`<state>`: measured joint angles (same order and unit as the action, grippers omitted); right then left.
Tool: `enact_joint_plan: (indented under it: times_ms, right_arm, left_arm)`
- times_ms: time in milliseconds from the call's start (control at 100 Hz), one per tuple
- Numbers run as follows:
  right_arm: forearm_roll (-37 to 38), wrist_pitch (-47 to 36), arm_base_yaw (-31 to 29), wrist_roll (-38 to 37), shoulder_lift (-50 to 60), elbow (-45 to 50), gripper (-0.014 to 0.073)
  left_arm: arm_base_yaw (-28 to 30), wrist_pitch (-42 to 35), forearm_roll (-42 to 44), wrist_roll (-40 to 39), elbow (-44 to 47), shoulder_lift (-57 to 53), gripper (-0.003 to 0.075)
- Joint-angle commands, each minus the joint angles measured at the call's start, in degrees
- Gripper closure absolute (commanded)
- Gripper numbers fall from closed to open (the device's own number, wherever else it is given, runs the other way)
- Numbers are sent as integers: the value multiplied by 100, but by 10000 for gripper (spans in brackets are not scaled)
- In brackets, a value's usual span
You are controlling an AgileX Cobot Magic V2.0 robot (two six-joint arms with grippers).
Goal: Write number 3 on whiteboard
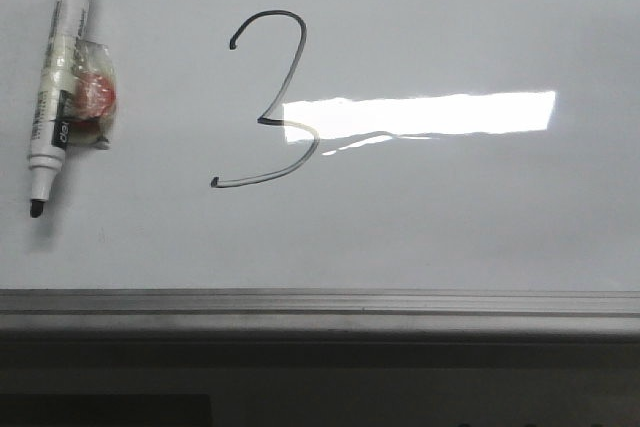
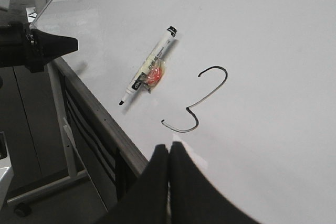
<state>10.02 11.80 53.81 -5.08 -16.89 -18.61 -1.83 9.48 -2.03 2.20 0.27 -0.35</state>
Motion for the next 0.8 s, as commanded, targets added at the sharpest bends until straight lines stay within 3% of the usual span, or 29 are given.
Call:
enact_joint_plan:
  times_ms: [0, 240, 790]
  right_arm:
    - [75, -484, -50, 43, -33, -149, 658]
    - [75, -484, -50, 43, -33, -149, 658]
    - [75, -484, -50, 43, -33, -149, 658]
  left_arm:
    - [86, -411, -142, -53, 97, -146, 740]
    - [188, 751, -174, -53, 189, -146, 740]
    - [188, 733, -171, -53, 189, -136, 741]
